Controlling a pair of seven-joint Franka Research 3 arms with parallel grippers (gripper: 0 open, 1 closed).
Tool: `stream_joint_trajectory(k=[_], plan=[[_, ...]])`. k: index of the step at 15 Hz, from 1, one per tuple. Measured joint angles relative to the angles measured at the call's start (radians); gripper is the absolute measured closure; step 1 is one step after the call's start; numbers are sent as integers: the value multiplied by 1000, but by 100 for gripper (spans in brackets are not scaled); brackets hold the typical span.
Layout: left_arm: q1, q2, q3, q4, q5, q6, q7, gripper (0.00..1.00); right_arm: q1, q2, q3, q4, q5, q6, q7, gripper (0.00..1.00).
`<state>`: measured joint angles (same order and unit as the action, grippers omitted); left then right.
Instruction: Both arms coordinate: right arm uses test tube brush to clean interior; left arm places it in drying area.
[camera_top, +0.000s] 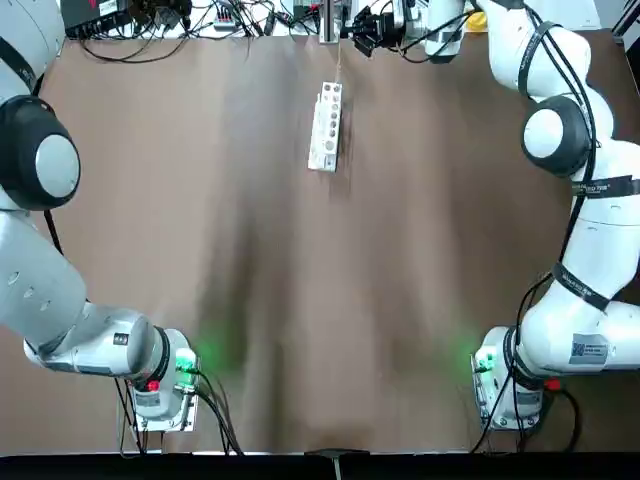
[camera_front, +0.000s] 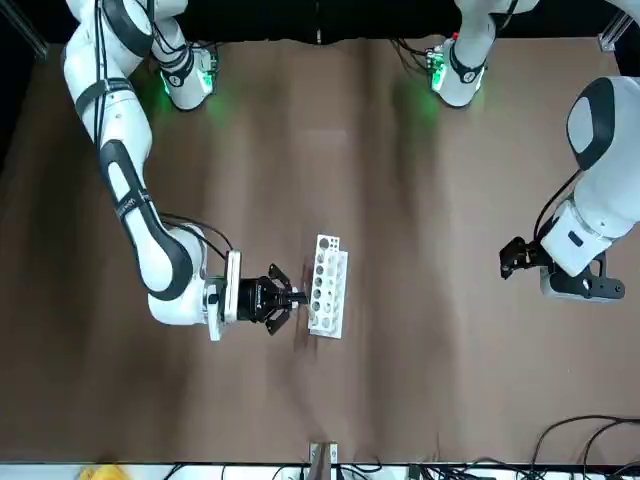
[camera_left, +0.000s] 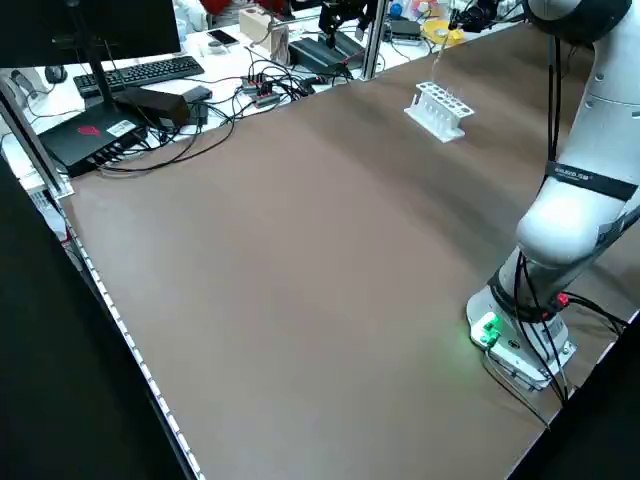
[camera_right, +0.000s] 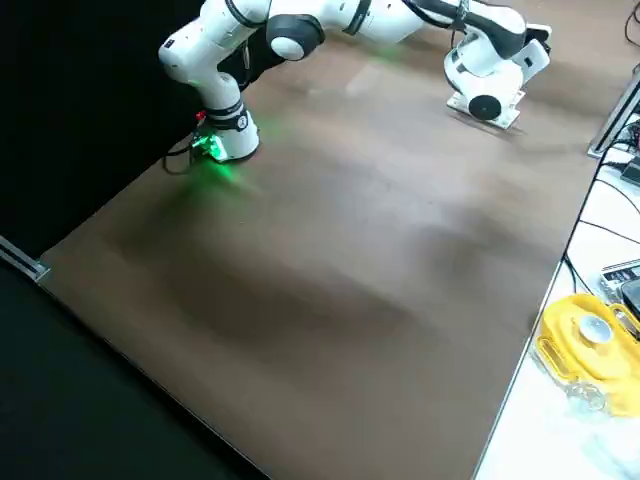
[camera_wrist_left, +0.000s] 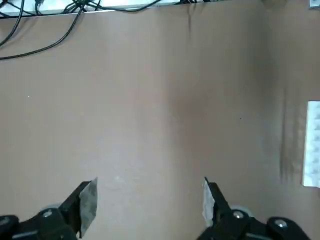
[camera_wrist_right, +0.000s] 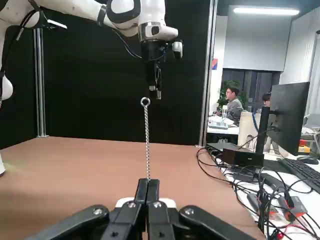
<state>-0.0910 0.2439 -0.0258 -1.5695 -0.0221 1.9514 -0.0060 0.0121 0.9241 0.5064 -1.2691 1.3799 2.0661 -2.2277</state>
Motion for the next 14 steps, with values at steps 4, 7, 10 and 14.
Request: stream_joint_trajectory(k=[4, 7, 10, 14], plan=[[0, 0, 0, 0, 0, 0, 0, 0, 3, 8, 0, 0, 0, 0, -28, 98], [0, 0, 0, 0, 1, 0, 0, 0, 8, 12, -4, -1, 0, 0, -36, 98], [0, 0, 1, 0, 1, 0, 1, 0, 11, 22, -8, -1, 0, 0, -62, 97], [0, 0, 0, 1, 1, 0, 3, 0, 33, 24, -37, -3, 0, -1, -74, 96]])
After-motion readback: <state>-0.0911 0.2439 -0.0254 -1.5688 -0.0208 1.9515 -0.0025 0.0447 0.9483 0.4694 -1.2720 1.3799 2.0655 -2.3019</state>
